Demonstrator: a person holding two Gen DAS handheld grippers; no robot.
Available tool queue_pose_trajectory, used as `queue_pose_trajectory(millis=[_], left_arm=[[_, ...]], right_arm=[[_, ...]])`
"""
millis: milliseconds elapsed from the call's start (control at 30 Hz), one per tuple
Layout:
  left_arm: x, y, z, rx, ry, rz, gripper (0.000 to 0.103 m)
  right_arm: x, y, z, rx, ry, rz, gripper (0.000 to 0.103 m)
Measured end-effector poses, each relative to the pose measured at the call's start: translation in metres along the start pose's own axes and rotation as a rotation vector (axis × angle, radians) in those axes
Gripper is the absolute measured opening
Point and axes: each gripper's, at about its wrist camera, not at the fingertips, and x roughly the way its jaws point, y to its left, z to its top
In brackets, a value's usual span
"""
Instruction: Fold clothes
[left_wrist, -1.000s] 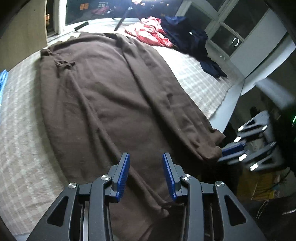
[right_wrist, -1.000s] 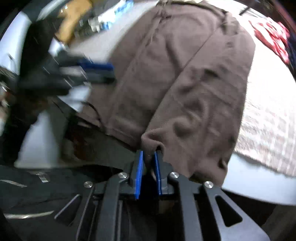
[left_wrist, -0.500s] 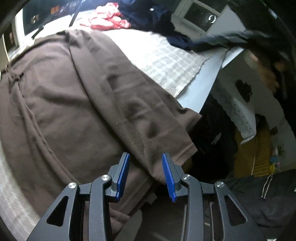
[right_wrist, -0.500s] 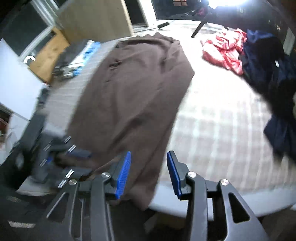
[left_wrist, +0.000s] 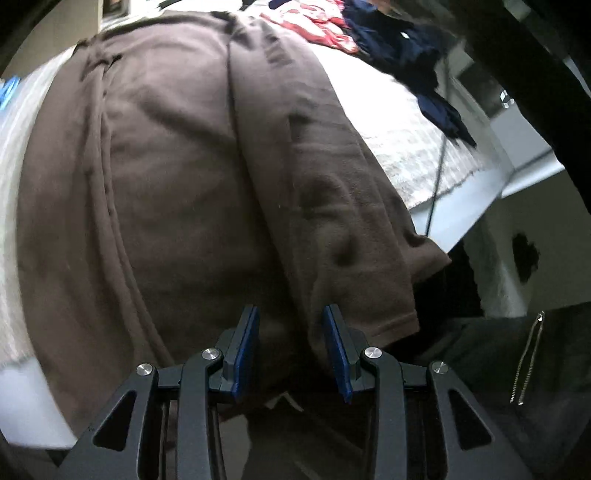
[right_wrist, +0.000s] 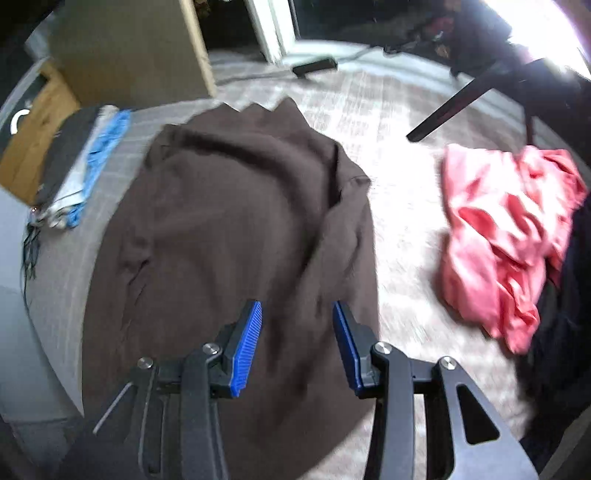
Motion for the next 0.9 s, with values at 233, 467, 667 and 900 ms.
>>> queue_pose_trajectory(millis=[233, 467, 667, 900], left_arm=[[0.006, -0.005, -0.008, -0.043, -0.024, 0.008, 0.035], [0.004, 0.001, -0.013, -0.092, -0.058, -0.044, 0.009], [-0.002, -0.004, -0.013, -0.063, -0.09, -0.043, 0.004], [-0.021, -0.006, -0.007, -0.107, -0.17, -0.141, 0.004]], right_arm=[[0.048, 0.004, 0.018, 0.047, 0.132, -0.074, 0.04], [0.057, 0.01, 0.019, -0.02, 0.153, -0.149, 0.013], [0.037, -0.002, 0.02, 0.033, 0.096, -0.067, 0.004], [0.004, -0.001, 0.028, 0.049, -0.015, 0.002, 0.003]])
